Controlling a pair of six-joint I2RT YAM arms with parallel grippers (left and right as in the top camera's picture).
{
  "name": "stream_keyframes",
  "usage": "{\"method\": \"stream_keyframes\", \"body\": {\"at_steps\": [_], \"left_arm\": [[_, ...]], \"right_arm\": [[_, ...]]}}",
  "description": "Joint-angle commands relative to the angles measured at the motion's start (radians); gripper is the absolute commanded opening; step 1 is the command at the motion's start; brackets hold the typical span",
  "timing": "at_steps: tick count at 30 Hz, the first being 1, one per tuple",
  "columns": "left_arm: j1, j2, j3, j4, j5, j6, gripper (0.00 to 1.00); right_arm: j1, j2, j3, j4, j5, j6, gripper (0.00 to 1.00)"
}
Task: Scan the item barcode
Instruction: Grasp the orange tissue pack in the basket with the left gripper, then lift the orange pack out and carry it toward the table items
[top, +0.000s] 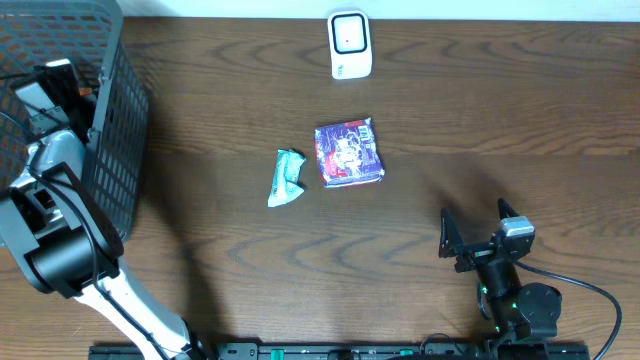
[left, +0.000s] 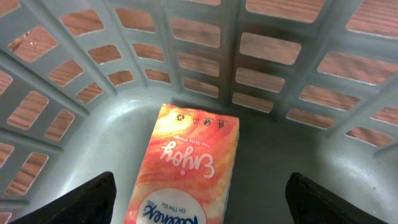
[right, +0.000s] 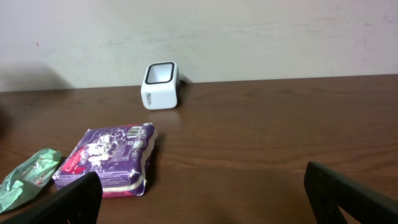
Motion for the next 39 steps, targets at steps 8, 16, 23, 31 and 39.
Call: {"method": "stream_keyframes", "body": {"at_steps": [8,16,23,31,39], "left_arm": [[-0.002,0.098,0.013,0.061,0.001,0.014,0.86],[0.010,0.117,0.013,0.065,0.001,0.005,0.12],[0.035,0.027,0.013,0.058,0.002,-0.176,0.07],[0.039,-0.236,0.013,-0.046,0.002,-0.252,0.07],[0.037,-0.555,0.013,-0.201,0.034,-0.544,0.07]], "right_arm": [[-0.005,-0.005,-0.004,-0.001,0.000,-0.013,0.99],[-0.005,-0.005,-0.004,-0.001,0.000,-0.013,0.99],[-0.005,-0.005,-0.004,-0.001,0.000,-0.013,0.99],[-0.005,-0.005,-0.004,-0.001,0.000,-0.013,0.99],[-0.005,-0.005,-0.004,-0.001,0.000,-0.013,0.99]]}}
